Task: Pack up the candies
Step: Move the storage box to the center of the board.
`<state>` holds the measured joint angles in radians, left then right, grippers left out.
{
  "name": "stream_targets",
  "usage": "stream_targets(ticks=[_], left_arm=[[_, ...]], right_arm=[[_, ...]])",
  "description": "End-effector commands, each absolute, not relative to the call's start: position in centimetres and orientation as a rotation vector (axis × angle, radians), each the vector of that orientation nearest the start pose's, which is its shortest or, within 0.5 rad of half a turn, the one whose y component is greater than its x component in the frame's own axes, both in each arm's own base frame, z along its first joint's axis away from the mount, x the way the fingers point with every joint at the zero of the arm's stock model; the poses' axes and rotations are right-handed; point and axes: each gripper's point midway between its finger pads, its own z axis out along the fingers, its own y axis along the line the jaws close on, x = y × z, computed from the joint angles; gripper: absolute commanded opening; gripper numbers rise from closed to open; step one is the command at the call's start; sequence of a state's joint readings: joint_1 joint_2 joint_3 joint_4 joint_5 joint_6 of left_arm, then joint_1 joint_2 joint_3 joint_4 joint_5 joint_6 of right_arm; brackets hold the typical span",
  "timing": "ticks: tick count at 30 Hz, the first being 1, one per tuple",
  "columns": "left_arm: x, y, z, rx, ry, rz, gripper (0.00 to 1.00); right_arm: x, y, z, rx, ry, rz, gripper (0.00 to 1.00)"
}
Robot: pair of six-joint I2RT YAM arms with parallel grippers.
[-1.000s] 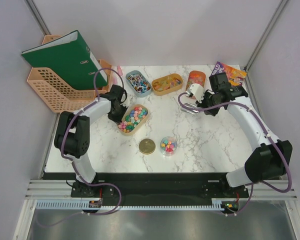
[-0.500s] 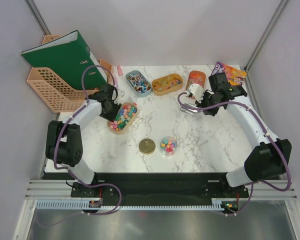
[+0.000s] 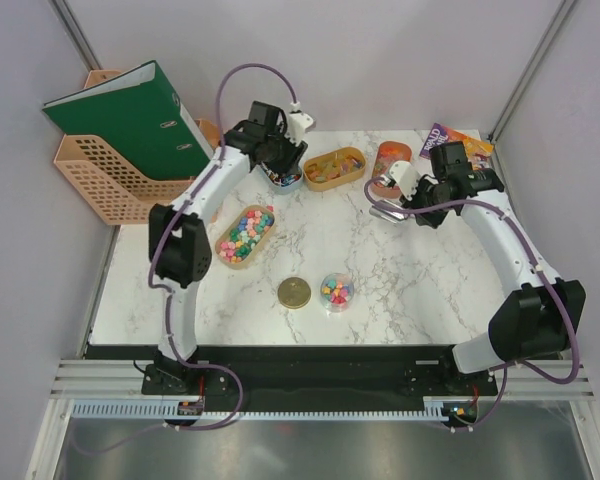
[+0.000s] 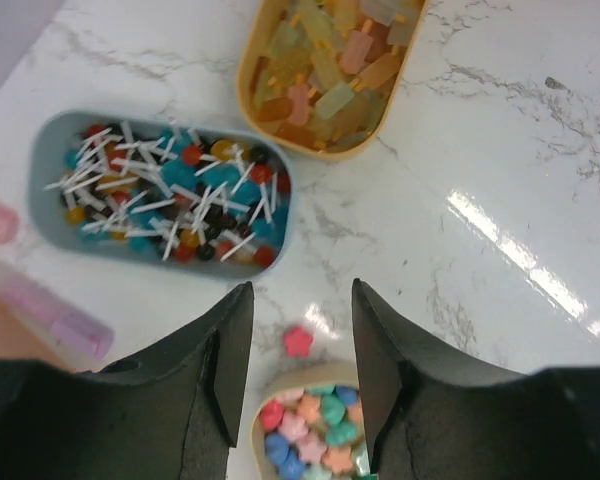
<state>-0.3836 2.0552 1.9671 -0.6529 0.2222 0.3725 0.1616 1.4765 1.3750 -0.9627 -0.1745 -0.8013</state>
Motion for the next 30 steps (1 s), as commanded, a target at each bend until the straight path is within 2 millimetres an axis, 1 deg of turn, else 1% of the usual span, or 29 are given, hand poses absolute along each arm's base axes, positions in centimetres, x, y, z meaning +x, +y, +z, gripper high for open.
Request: stream_targets(ticks=[1, 2, 3, 4, 5, 6, 7, 9, 10, 12, 13, 16, 19, 23, 27, 30], left_arm=[[50.4, -26.4, 16.0, 1.134, 2.075, -0.317, 0.51], [50.8, -27.2, 15.5, 1.154, 2.064, -0.305, 0.51], [51.9, -27.9, 15.2, 1.153, 2.049, -0.293, 0.51], [52.4, -28.3, 14.7, 1.151, 2.052, -0.286, 0.51], [52.8, -28.7, 14.6, 1.139, 2.050, -0.288, 0.52], [53.3, -29.4, 15.5, 1.132, 2.018, -0.305, 0.52], [53.5, -29.7, 14.4, 1.137, 2.030, -0.316, 0.52], [54.0, -30.8, 14.0, 1.146, 2.012, -0.321, 0.52], [54.2, -30.9, 13.8, 1.146, 2.012, -0.321, 0.52], [54.2, -31.6, 13.6, 1.153, 2.000, -0.329, 0.53], [54.1, -32.0, 12.8, 1.166, 2.003, -0.333, 0.54], [54.1, -32.6, 11.7, 1.179, 2.007, -0.335, 0.55], [53.7, -33.4, 9.7, 1.210, 2.022, -0.345, 0.56], [53.8, -34.1, 8.5, 1.228, 2.021, -0.346, 0.56], [54.5, -34.5, 8.2, 1.220, 2.001, -0.327, 0.58], [55.1, -34.7, 8.4, 1.211, 1.981, -0.311, 0.59]], right_arm=[[34.4, 4.7, 19.7, -1.202, 2.240, -0.037, 0.00], [34.3, 4.6, 19.6, -1.200, 2.242, -0.033, 0.00], [34.2, 4.4, 19.5, -1.193, 2.247, -0.035, 0.00], [34.1, 4.0, 19.6, -1.179, 2.251, -0.038, 0.00], [33.9, 3.9, 19.4, -1.174, 2.258, -0.035, 0.00], [33.8, 3.7, 19.3, -1.168, 2.261, -0.032, 0.00], [33.6, 3.5, 19.2, -1.162, 2.267, -0.031, 0.00], [33.2, 3.2, 19.0, -1.152, 2.277, -0.030, 0.00], [33.1, 3.1, 18.9, -1.149, 2.280, -0.031, 0.00], [33.0, 3.0, 18.8, -1.150, 2.282, -0.031, 0.00], [33.0, 2.8, 18.8, -1.146, 2.284, -0.035, 0.00], [33.0, 2.5, 18.9, -1.141, 2.289, -0.036, 0.00], [33.1, 2.3, 19.0, -1.134, 2.290, -0.041, 0.00], [32.9, 2.2, 18.9, -1.131, 2.300, -0.040, 0.00], [32.7, 1.9, 18.8, -1.127, 2.308, -0.043, 0.00], [32.7, 1.9, 18.8, -1.117, 2.315, -0.038, 0.00]])
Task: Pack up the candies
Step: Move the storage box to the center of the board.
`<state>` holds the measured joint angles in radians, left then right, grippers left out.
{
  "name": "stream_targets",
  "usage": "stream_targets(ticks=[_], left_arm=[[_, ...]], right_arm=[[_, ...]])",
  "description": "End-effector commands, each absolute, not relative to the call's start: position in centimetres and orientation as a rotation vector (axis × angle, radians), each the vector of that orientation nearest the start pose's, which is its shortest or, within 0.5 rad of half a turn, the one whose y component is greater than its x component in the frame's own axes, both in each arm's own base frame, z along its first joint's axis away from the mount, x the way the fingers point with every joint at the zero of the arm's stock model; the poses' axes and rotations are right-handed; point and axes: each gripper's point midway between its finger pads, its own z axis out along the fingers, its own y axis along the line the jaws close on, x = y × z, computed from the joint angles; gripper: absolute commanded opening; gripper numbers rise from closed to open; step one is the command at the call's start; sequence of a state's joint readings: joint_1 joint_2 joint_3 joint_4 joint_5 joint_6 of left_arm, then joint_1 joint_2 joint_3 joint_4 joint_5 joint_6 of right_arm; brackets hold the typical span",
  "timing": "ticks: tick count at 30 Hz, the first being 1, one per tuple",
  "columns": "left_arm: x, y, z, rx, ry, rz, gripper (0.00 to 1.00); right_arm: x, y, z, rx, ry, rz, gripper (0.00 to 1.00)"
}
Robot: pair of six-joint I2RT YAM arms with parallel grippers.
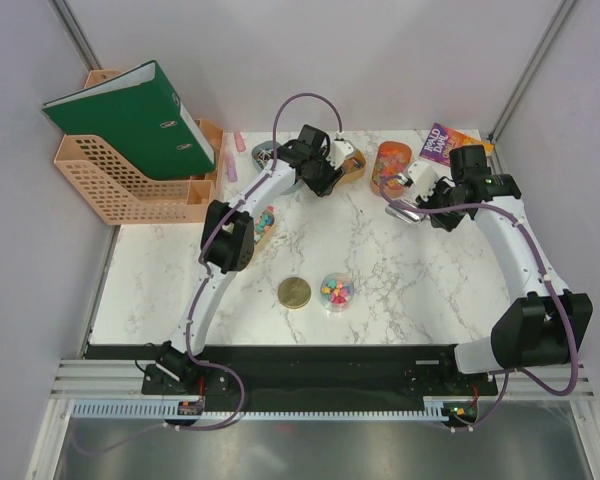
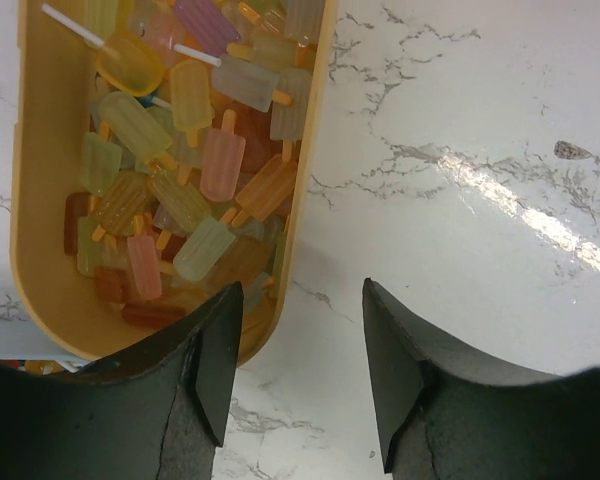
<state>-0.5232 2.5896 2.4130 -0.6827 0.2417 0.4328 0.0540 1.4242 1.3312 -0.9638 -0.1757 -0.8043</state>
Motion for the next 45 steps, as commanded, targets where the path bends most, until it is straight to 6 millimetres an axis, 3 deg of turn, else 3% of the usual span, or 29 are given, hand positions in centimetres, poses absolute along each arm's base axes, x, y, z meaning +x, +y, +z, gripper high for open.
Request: stream_targets(ticks=[1, 6, 10, 12, 24, 35, 39, 45], left_arm=[[55.1, -34.8, 8.3, 1.212, 1.978, -0.311, 0.59], [54.9, -35.1, 8.5, 1.227, 1.964, -0.317, 0.59], [54.3, -36.1, 11.9, 1.228, 1.896, -0.350, 0.60], [54.6, -36.4, 12.3, 1.231, 1.868, -0.332, 0.64], [56.3, -35.3, 7.8, 1.286, 1.884, -0.179, 0.69], [56.0, -35.0, 5.4, 1.302, 1.922, -0.239, 0.72], [55.6, -34.9, 5.2, 1.293, 1.941, -0.289, 0.70], [55.3, -35.1, 5.5, 1.291, 1.940, -0.332, 0.52]], right_arm=[[32.7, 1.9, 18.8, -1.117, 2.314, -0.039, 0.00], [32.7, 2.0, 18.5, -1.106, 2.326, -0.022, 0.00], [32.8, 2.0, 18.6, -1.105, 2.328, -0.027, 0.00], [32.8, 2.0, 18.4, -1.105, 2.333, -0.025, 0.00], [33.5, 2.1, 18.3, -1.096, 2.341, -0.016, 0.00], [33.5, 2.2, 18.2, -1.090, 2.345, -0.006, 0.00], [33.5, 2.2, 18.1, -1.093, 2.348, -0.006, 0.00], [33.5, 2.3, 17.8, -1.096, 2.353, 0.007, 0.00]])
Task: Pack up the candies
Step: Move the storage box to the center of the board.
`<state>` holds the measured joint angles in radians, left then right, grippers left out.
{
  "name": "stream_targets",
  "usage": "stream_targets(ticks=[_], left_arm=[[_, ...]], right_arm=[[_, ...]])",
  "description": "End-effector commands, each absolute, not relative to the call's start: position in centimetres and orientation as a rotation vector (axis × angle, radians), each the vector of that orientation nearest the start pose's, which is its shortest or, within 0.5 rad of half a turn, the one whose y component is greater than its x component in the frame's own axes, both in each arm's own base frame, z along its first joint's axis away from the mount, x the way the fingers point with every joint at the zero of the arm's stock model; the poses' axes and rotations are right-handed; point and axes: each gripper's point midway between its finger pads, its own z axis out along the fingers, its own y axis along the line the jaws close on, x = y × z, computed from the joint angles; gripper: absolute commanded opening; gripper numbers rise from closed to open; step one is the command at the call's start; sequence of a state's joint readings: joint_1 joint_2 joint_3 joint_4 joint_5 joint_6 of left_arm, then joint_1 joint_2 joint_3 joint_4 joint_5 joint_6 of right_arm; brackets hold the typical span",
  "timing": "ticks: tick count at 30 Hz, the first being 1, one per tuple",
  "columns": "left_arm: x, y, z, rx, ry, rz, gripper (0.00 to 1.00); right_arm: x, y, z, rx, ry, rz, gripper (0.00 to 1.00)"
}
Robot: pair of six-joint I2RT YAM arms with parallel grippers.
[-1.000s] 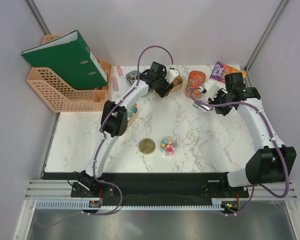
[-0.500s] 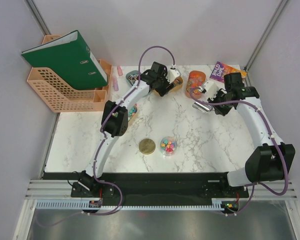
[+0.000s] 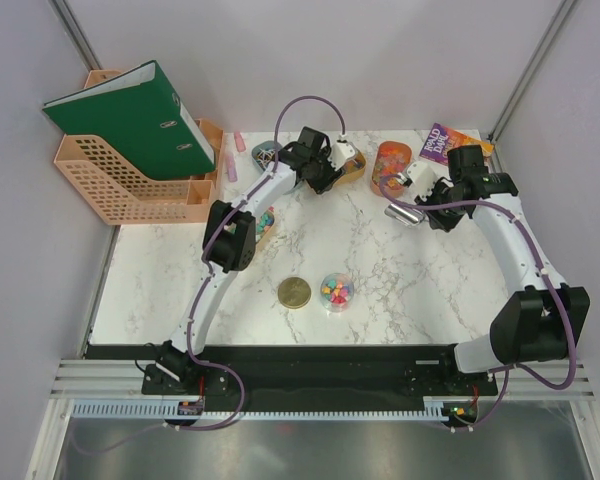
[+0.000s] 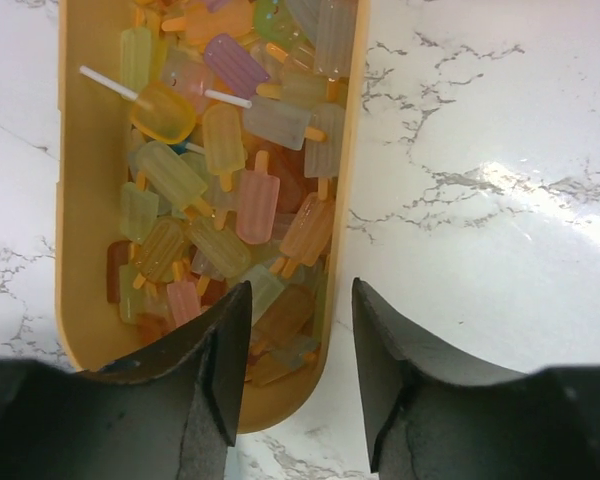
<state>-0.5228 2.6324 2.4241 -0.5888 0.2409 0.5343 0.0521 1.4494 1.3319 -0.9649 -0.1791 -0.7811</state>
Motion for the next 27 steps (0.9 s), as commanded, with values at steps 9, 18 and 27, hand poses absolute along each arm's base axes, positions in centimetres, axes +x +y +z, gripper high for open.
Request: stream_targets(ticks=[9, 18, 27], left_arm=[[54.7, -34.9, 5.1, 1.334, 1.932, -0.333, 0.44], [51.3, -34.0, 4.1, 1.430, 1.956, -0.385, 0.20], [45.4, -32.6, 5.8, 1.599, 1.880, -0.452, 0.16]], right_arm=[[33.9, 2.4, 17.6, -1.100, 2.354, 0.013, 0.00], [33.7, 2.3, 17.6, -1.104, 2.351, 0.004, 0.00], [34.0, 2.2, 18.4, -1.137, 2.325, -0.013, 0.00]])
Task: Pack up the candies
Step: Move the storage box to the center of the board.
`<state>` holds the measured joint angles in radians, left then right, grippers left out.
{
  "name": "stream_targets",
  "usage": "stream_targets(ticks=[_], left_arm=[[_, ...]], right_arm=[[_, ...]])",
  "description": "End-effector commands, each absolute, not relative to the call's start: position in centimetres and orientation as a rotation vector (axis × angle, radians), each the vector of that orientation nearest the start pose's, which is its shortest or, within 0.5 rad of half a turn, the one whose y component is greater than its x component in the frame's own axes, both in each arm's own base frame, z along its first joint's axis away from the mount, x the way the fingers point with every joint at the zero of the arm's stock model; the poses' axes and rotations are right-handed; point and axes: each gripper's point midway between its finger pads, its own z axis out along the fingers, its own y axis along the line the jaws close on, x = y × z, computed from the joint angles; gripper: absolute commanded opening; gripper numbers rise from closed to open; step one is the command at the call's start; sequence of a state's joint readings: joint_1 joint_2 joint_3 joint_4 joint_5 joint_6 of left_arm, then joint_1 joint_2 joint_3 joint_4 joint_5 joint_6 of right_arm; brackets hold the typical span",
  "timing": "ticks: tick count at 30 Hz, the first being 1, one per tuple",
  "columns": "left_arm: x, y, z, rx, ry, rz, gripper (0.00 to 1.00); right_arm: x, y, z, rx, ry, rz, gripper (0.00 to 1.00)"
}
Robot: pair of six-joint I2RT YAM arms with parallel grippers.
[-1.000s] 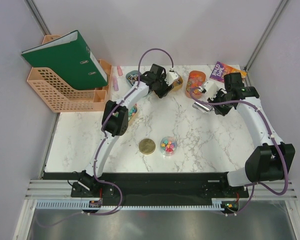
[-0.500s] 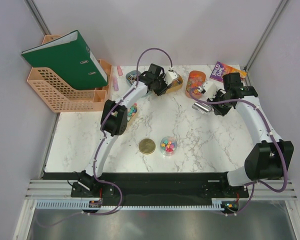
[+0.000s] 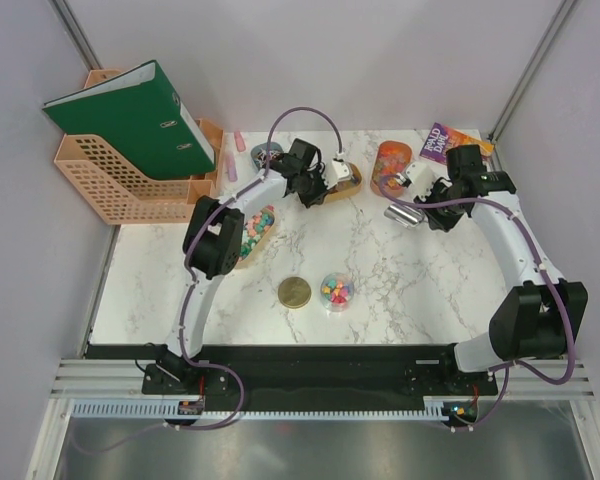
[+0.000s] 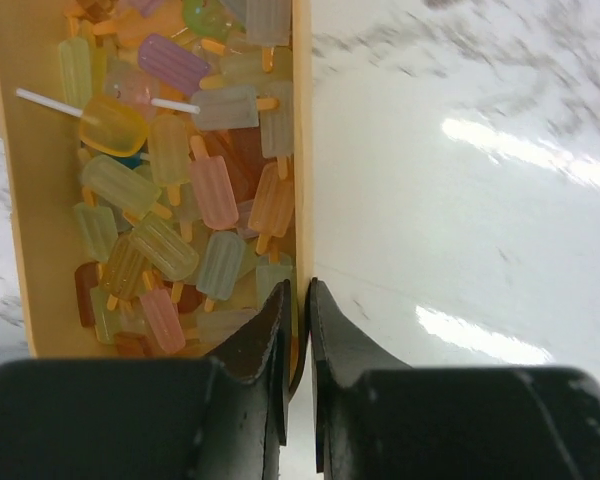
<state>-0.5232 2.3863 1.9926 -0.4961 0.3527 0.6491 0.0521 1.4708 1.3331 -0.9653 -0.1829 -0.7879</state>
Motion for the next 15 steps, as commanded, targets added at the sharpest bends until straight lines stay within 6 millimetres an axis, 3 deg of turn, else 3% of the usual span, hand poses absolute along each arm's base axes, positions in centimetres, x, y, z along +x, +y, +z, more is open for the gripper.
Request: stream_targets(ticks=[1, 5, 6, 7, 11, 15], left_arm=[[43.9, -32.3, 4.8, 1.637, 1.892, -0.483, 0.15], [40.0, -31.6, 4.9, 1.759, 1.820, -0.507, 0.13], [38.4, -31.4, 3.9, 1.814, 1.809, -0.524, 0.13], [37.8, -31.4, 4.9, 1.821, 1.781, -0.519, 0.13], [35.0, -31.6, 5.5, 1.858, 1.741, -0.554, 0.13], [32.7, -32.8, 6.0, 1.880, 1.702, -0.577, 0.13]], right_arm=[[33.9, 2.1, 18.4, -1.167, 2.319, -0.018, 0.00], [34.2, 1.9, 19.7, -1.254, 2.269, -0.052, 0.00], [34.2, 1.8, 20.0, -1.269, 2.260, -0.058, 0.00], [34.0, 1.8, 20.3, -1.288, 2.259, -0.056, 0.00], [34.0, 1.9, 21.8, -1.338, 2.231, -0.057, 0.00], [33.4, 2.0, 21.6, -1.405, 2.224, -0.031, 0.00]])
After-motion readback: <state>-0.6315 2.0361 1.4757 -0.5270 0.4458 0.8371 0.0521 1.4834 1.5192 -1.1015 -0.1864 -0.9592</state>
